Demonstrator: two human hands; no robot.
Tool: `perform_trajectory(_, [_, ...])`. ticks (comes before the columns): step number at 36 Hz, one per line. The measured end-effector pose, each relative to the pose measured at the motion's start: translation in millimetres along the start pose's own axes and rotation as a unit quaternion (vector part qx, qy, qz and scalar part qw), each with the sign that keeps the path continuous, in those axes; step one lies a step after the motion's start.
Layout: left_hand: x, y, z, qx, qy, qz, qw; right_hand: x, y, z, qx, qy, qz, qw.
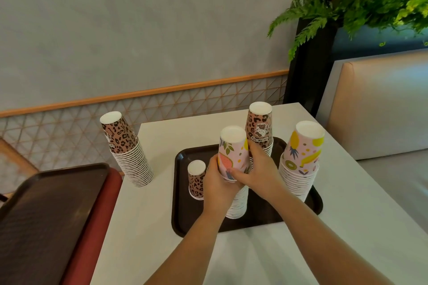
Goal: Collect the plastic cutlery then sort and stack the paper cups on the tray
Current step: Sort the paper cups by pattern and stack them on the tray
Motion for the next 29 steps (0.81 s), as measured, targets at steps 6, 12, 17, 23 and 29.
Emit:
perform_trajectory(6, [-4,3,-9,-0.037,0.008,0.017,0.999,-4,5,0,0.026,0.000,0.005,1.000])
perform_trajectory(12, [-8,20,-41,0.000,-0.009,0.042,0.999,-38,18,-6,0.234,0.059,-0.065,0.968])
perform_trajectory(17, [-4,23,-80,0.073,-0.008,0.081,0.994,-80,17,7,0.269,0.043,-0.154,0.950])
perform_trajectory(23, [1,7,-143,0.162,-0.023,0.110,0.980,-124,6,53,0.210,0.019,-0.179,0.961])
perform_trajectory(29, [-12,-30,-217,0.195,-0.057,0.062,0.977,-146,-25,113,0.107,0.020,-0.153,0.982])
Point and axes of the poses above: each hand's wrist, its own y-axis away from the middle knuckle, its own z-axis out of the palm, x = y × z, the point moved 2 cm from there along -y, towards the middle knuckle, and after that the axes turned 13 degrees about y, right-handed, at the moved point
